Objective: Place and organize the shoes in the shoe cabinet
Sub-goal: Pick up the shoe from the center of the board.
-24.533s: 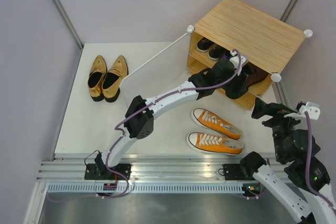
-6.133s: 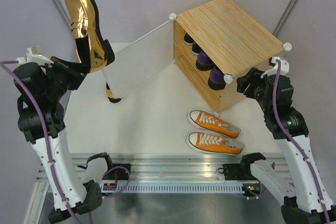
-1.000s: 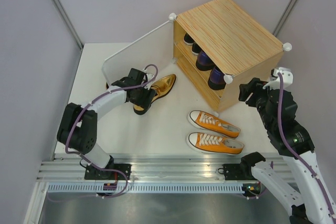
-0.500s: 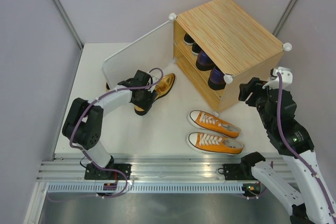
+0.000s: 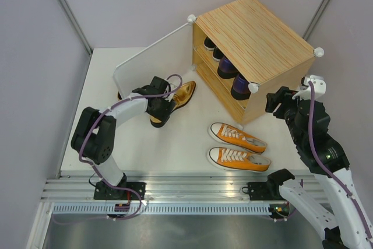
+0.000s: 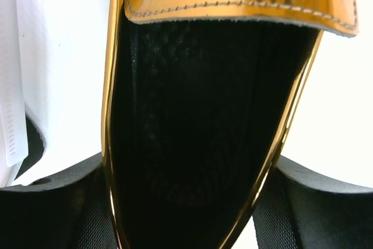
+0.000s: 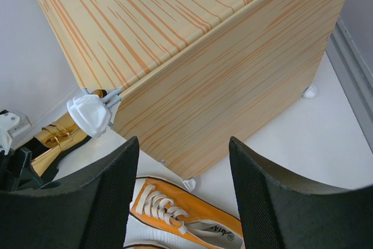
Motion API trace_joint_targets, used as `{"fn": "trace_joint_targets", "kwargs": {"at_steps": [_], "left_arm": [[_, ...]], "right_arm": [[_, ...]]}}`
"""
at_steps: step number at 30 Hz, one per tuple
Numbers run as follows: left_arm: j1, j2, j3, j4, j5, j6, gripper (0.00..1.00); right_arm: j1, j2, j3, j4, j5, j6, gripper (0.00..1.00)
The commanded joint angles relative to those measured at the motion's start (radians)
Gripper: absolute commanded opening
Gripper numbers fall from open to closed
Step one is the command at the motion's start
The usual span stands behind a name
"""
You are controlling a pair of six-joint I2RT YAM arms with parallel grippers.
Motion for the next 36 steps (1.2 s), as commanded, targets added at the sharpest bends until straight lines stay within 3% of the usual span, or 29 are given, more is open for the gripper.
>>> {"fn": "trace_joint_targets", "kwargs": {"at_steps": [1, 8, 17, 22, 30, 36], "left_arm": [[-0.012, -0.038, 0.051, 0.135, 0.061, 0.03, 0.02], [-0.013, -0.022, 0.08, 0.281, 0.113, -0.007, 0.02], [-0.012, 0.126, 0.272, 0.305, 0.106, -0.03, 0.02], [-0.012, 0.14, 0.291, 0.31, 0.089, -0.074, 0.02], [-0.012, -0.025, 0.094, 0.339, -0.003, -0.177, 0.02], [-0.006, -0.087, -0.093, 0.495, 0.099, -0.267, 0.02]], "right_arm": [[0.009, -0.003, 0.009, 0.025, 0.02, -0.01, 0.68], [0.017, 0.001, 0.009, 0.022, 0.038, -0.019, 0.68], [0.034, 0.02, 0.027, 0.016, 0.086, -0.032, 0.68], [0.043, 0.028, 0.03, 0.013, 0.11, -0.041, 0.68], [0.06, 0.04, 0.036, 0.016, 0.129, -0.041, 0.68], [0.069, 0.05, 0.027, 0.022, 0.113, -0.03, 0.68]]}}
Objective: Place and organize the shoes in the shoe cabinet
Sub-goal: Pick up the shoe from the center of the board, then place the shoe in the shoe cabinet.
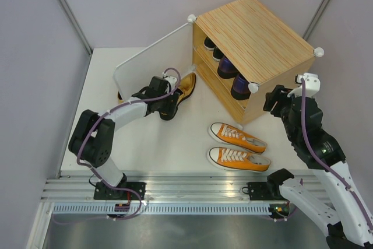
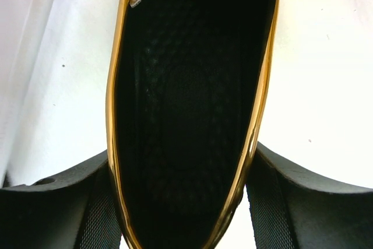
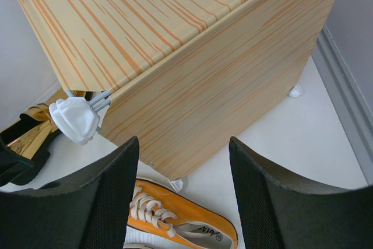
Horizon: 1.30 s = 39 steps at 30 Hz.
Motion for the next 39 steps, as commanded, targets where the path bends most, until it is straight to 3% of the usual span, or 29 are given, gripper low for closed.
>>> {"fn": "trace_joint_targets", "kwargs": {"at_steps": [1, 10, 39], "left_arm": [[0.01, -0.045, -0.052, 0.238, 0.064, -0.112, 0.02], [0.013, 0.01, -0.117, 0.404, 0.152, -0.087, 0.02], [-0.004, 0.265, 0.369, 0.149, 0.132, 0.27, 0.02]], "right_arm": [[0.007, 0.004, 0.023, 0.022, 0.007, -0.004, 0.68], [0.012, -0.013, 0.015, 0.014, 0.027, -0.018, 0.68], [0.076, 0.023, 0.035, 0.017, 0.148, -0.036, 0.69]]}}
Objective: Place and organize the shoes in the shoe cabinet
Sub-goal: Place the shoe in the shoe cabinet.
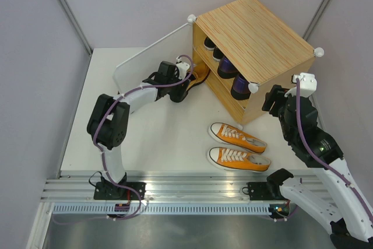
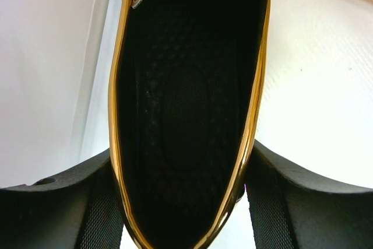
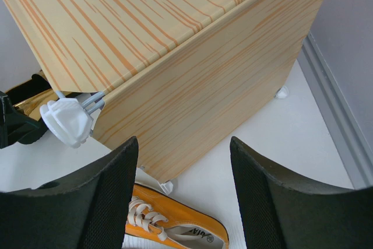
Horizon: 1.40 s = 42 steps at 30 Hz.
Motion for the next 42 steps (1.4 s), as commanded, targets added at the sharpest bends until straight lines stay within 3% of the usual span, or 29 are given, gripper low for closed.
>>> {"fn": "trace_joint_targets", "kwargs": {"at_steps": [1, 16, 18, 19, 20, 36, 42], "left_arm": [[-0.021, 0.039, 0.135, 0.026, 0.027, 0.102, 0.02], [-0.039, 0.188, 0.334, 0.0, 0.02, 0.062, 0.18], [-0.039, 0.211, 0.356, 0.0, 0.026, 0.056, 0.23], [-0.039, 0.226, 0.38, -0.002, 0.029, 0.05, 0.33], [-0.039, 0.226, 0.391, -0.002, 0.029, 0.05, 0.37], [-0.041, 0.321, 0.572, -0.002, 0.084, -0.017, 0.41], [-0.041, 0.363, 0.569, 0.011, 0.058, -0.025, 0.57]], "right_arm": [[0.01, 0.0, 0.037, 0.017, 0.046, -0.019, 0.69], [0.035, 0.001, 0.045, 0.019, 0.091, -0.031, 0.69], [0.038, 0.006, 0.043, 0.017, 0.098, -0.032, 0.69], [0.041, 0.006, 0.046, 0.017, 0.103, -0.035, 0.7], [0.042, 0.006, 0.046, 0.017, 0.106, -0.035, 0.7], [0.073, 0.015, 0.049, 0.019, 0.158, -0.049, 0.7], [0.087, 0.015, 0.051, 0.023, 0.17, -0.058, 0.7]]}}
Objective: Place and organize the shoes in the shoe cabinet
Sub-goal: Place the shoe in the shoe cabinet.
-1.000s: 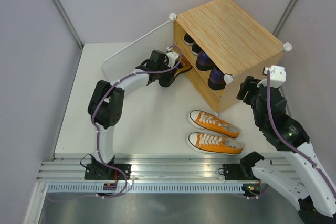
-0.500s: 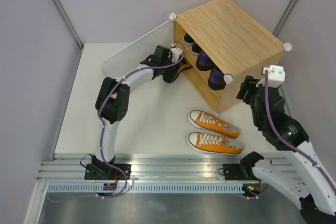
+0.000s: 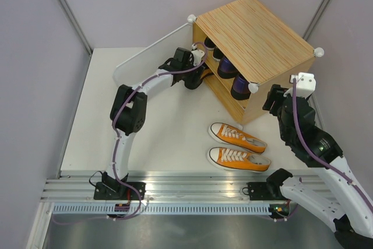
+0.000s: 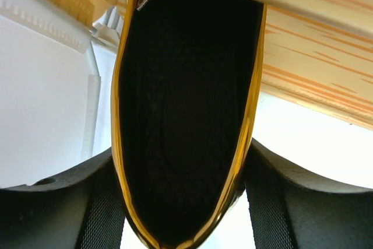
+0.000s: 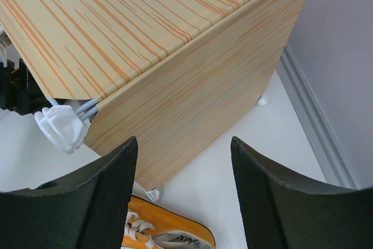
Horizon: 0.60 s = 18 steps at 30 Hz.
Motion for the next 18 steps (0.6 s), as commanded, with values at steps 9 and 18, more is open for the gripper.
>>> {"fn": "trace_joint_targets", "kwargs": {"at_steps": [9, 18], "left_arm": [[-0.003, 0.028, -0.006, 0.181, -0.024, -0.076, 0.99], [-0.001, -0.073, -0.092, 0.194, -0.015, -0.102, 1.0]], "right_arm": [[0.019, -0.007, 0.026, 0.024, 0.039, -0.028, 0.7], [0.022, -0.018, 0.026, 0.024, 0.033, -0.028, 0.7]]}}
